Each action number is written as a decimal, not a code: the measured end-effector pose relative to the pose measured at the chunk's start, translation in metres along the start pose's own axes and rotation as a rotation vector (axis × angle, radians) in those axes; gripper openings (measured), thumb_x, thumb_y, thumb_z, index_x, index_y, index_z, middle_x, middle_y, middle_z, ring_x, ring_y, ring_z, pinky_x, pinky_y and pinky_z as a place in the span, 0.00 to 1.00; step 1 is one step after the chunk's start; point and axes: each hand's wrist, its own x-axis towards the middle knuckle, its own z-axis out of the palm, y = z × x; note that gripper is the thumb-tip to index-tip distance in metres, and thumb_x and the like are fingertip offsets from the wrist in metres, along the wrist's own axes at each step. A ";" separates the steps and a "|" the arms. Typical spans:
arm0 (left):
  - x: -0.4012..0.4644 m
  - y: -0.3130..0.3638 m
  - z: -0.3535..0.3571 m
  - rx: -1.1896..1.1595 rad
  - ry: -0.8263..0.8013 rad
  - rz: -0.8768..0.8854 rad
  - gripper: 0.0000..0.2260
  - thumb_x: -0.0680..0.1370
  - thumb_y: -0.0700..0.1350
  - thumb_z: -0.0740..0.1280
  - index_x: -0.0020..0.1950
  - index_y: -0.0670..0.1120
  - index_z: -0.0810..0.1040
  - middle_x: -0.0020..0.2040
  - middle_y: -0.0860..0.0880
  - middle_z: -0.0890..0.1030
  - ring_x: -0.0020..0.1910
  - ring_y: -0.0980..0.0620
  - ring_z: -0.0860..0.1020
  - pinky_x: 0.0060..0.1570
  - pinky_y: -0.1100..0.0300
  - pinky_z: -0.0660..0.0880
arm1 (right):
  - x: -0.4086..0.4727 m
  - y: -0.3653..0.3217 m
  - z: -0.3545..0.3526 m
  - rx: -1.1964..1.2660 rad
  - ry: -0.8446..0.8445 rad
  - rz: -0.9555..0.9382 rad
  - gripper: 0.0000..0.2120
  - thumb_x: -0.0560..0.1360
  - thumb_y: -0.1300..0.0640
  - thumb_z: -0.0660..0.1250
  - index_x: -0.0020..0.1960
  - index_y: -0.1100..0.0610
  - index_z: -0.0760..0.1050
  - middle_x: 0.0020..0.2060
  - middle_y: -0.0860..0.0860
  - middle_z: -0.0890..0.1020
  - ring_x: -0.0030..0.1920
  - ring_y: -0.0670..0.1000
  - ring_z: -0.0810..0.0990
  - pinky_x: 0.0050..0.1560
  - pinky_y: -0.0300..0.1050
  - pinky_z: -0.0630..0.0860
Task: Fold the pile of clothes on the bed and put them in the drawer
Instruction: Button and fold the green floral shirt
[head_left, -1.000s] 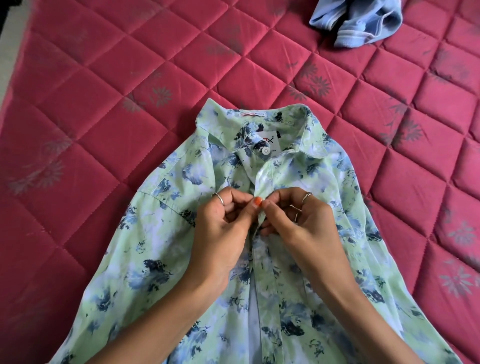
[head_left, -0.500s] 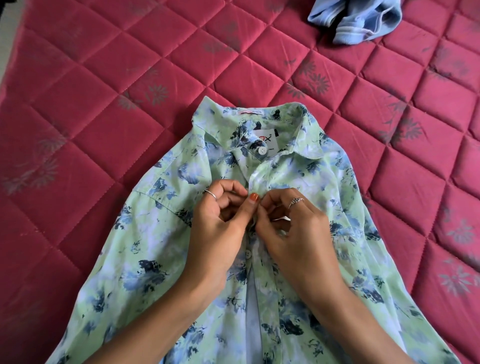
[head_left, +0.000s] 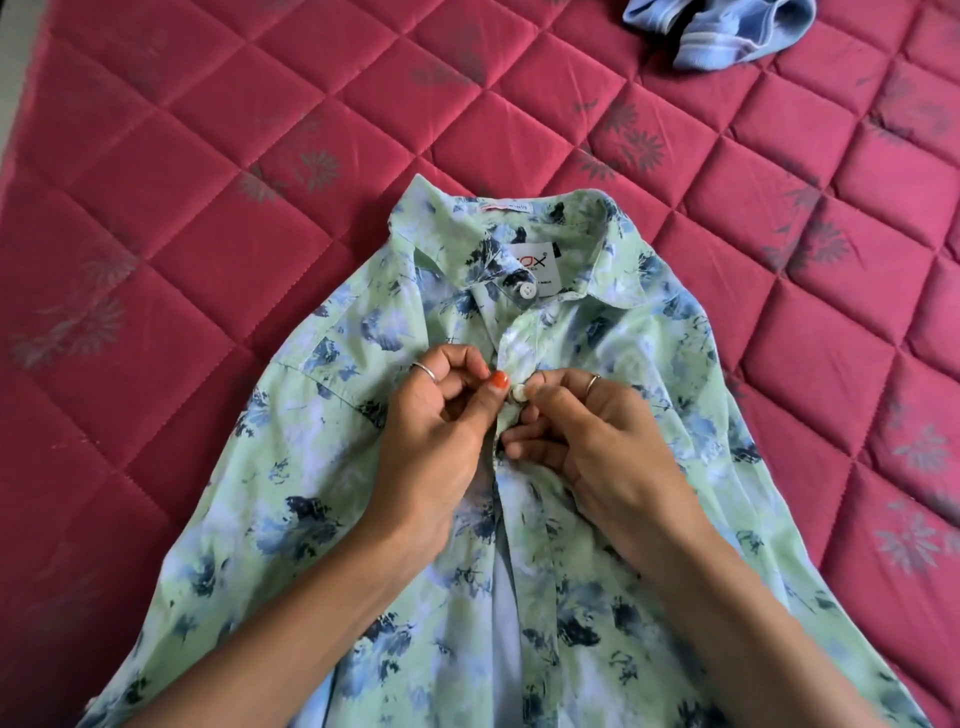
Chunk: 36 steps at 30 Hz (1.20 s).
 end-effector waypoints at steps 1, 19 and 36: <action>0.000 0.000 0.000 0.014 -0.007 0.005 0.10 0.78 0.34 0.64 0.41 0.47 0.72 0.32 0.56 0.76 0.33 0.60 0.70 0.40 0.64 0.69 | 0.001 -0.003 -0.002 0.042 -0.027 0.034 0.07 0.79 0.67 0.61 0.43 0.63 0.73 0.29 0.54 0.75 0.27 0.49 0.79 0.31 0.38 0.78; -0.034 0.025 -0.020 0.553 -0.202 0.013 0.08 0.81 0.41 0.60 0.57 0.52 0.73 0.48 0.54 0.82 0.45 0.56 0.79 0.47 0.65 0.71 | -0.064 0.010 0.002 -1.443 0.028 -0.218 0.20 0.76 0.46 0.65 0.61 0.58 0.68 0.56 0.52 0.69 0.57 0.57 0.73 0.55 0.50 0.72; -0.078 0.004 -0.014 1.320 -0.037 0.325 0.14 0.80 0.41 0.61 0.65 0.47 0.75 0.58 0.48 0.76 0.59 0.47 0.71 0.58 0.55 0.70 | -0.064 0.051 0.024 -1.605 0.364 -0.384 0.05 0.67 0.67 0.70 0.42 0.65 0.78 0.39 0.60 0.77 0.36 0.62 0.79 0.30 0.48 0.74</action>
